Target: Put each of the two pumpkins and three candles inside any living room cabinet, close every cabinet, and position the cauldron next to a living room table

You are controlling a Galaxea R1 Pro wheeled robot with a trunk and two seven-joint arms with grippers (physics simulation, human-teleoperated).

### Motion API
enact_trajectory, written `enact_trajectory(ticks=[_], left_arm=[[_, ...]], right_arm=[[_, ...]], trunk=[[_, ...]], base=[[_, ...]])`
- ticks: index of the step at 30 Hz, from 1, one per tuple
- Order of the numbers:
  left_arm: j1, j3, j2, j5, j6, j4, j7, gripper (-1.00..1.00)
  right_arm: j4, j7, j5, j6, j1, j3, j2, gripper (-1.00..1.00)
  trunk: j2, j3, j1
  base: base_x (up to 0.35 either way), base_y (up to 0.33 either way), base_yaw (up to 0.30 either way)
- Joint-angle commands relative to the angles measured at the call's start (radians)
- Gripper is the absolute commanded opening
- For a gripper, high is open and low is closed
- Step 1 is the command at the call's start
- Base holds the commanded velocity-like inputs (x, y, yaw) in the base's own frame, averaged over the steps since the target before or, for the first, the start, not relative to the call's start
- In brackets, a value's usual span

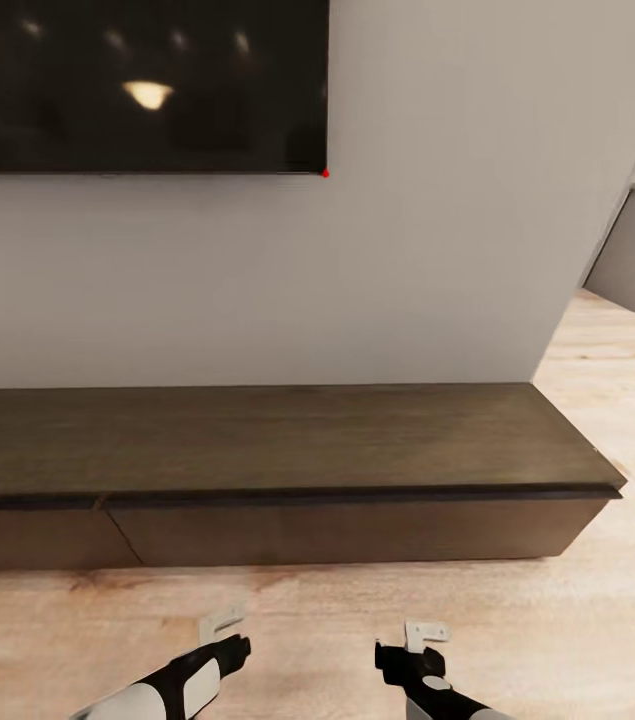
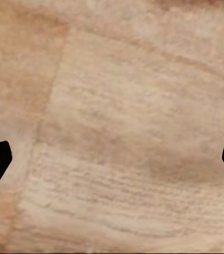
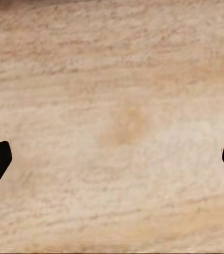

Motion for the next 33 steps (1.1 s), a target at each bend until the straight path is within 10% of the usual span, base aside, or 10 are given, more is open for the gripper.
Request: enact_trajectory(ticks=[1,33], left_arm=[[0.000,0.008,0.000,-0.011,-0.001,0.000,0.003,1.00],[0.136,0.021,-0.052,-0.010,0.024,0.000,0.003,1.00]], right_arm=[[0.002,-0.002,-0.008,-0.004,0.000,0.008,0.001,1.00],[0.004,0.000,-0.008,0.007,0.145,0.008,0.004,1.00]], trunk=[[0.000,-0.001,-0.001],[0.000,-0.001,-0.001]], base=[[-0.329,0.000,0.000],[-0.171,0.000,0.000]])
